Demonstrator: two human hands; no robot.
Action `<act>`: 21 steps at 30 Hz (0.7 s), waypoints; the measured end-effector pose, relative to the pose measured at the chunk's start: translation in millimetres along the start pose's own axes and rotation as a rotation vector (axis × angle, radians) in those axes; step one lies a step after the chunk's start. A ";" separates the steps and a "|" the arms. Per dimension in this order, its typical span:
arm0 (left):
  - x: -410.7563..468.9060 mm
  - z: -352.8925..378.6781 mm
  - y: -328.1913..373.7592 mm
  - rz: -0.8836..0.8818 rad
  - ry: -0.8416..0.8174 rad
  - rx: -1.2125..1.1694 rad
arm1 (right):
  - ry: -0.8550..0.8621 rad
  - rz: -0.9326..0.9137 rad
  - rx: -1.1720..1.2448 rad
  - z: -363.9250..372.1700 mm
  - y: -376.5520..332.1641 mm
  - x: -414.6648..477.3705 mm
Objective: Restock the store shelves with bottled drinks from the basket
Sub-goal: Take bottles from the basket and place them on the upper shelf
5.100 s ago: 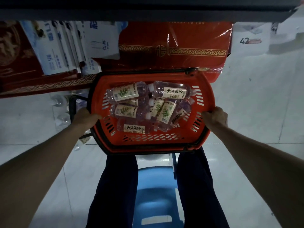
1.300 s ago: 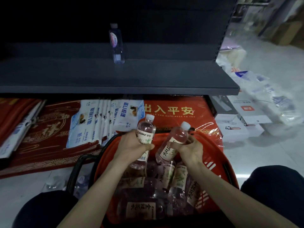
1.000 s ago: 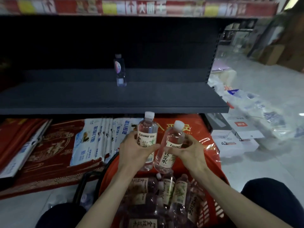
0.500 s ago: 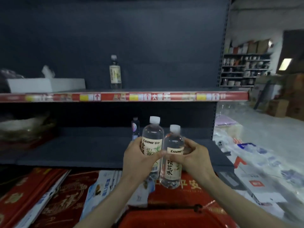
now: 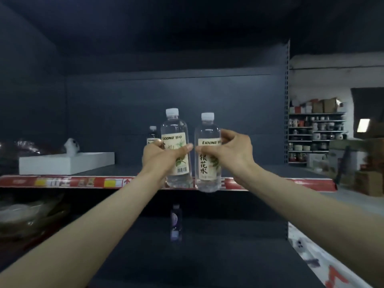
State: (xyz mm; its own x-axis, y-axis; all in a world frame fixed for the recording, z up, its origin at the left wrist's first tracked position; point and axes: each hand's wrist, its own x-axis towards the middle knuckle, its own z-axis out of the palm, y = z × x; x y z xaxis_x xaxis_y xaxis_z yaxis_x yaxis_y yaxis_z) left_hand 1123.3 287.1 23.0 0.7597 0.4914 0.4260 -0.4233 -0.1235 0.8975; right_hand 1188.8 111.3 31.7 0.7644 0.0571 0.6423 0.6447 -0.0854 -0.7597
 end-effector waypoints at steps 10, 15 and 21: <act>123.7 1.9 -69.0 -0.004 0.151 0.146 | 0.014 0.093 -0.042 60.8 40.1 82.2; 127.6 11.4 -75.8 0.044 0.165 0.240 | 0.034 0.123 -0.033 85.4 70.8 101.8; 130.5 16.5 -79.1 0.050 0.119 0.310 | 0.063 0.138 -0.038 100.0 90.3 117.3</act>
State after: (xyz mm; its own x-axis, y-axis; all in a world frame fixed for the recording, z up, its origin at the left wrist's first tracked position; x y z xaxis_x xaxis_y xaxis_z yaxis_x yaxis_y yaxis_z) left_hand 1264.0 346.8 9.4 0.6707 0.5732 0.4708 -0.2746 -0.3977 0.8755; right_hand 1337.8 209.8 28.2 0.8427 -0.0203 0.5380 0.5317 -0.1254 -0.8376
